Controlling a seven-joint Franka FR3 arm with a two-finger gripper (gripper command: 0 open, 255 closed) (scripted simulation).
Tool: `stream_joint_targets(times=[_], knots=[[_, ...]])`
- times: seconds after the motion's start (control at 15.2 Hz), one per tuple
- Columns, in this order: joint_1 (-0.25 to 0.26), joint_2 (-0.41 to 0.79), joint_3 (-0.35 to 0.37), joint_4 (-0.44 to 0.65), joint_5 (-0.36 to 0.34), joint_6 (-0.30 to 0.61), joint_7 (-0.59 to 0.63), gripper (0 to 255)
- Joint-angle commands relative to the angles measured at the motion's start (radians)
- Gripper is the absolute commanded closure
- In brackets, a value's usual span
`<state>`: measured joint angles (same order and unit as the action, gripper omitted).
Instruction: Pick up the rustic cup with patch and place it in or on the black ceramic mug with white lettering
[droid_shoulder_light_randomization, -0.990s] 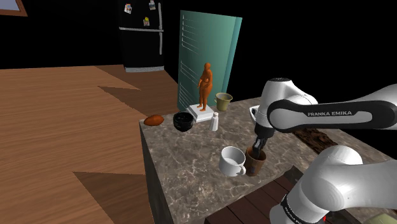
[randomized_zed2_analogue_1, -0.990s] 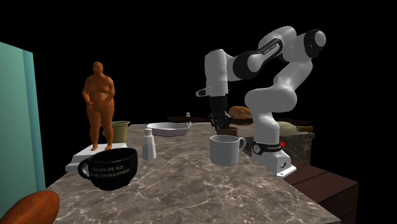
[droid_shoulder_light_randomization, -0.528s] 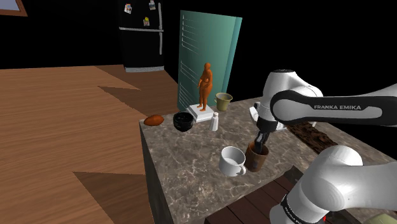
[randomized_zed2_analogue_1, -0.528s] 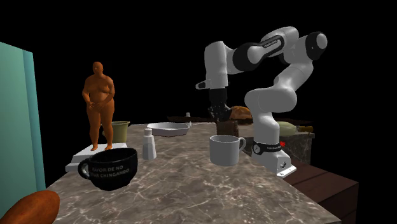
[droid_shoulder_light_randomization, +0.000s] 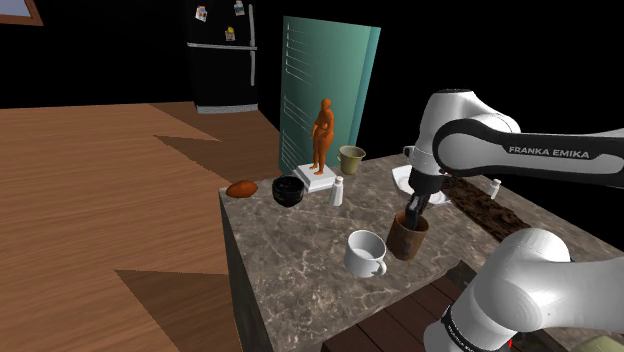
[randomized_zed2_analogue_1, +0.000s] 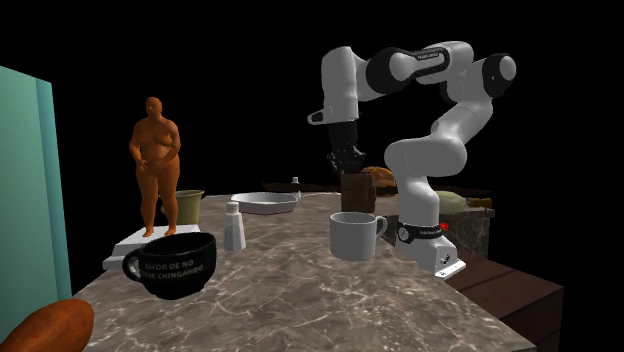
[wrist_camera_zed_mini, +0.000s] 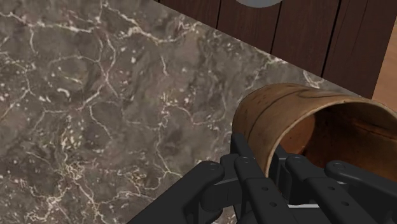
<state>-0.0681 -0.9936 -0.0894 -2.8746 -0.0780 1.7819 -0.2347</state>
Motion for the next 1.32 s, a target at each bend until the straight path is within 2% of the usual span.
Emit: stream_joint_targets(times=[0.0, 1.06, 1.12, 1.25], knots=[[0.002, -0.007, 0.003, 0.026, 0.004, -0.034, 0.001, 255], [0.010, 0.005, 0.018, 0.247, 0.019, -0.242, -0.001, 255], [0.010, 0.006, 0.018, 0.253, 0.019, -0.247, -0.001, 255], [0.020, 0.099, 0.025, 0.300, 0.029, -0.201, 0.010, 255]])
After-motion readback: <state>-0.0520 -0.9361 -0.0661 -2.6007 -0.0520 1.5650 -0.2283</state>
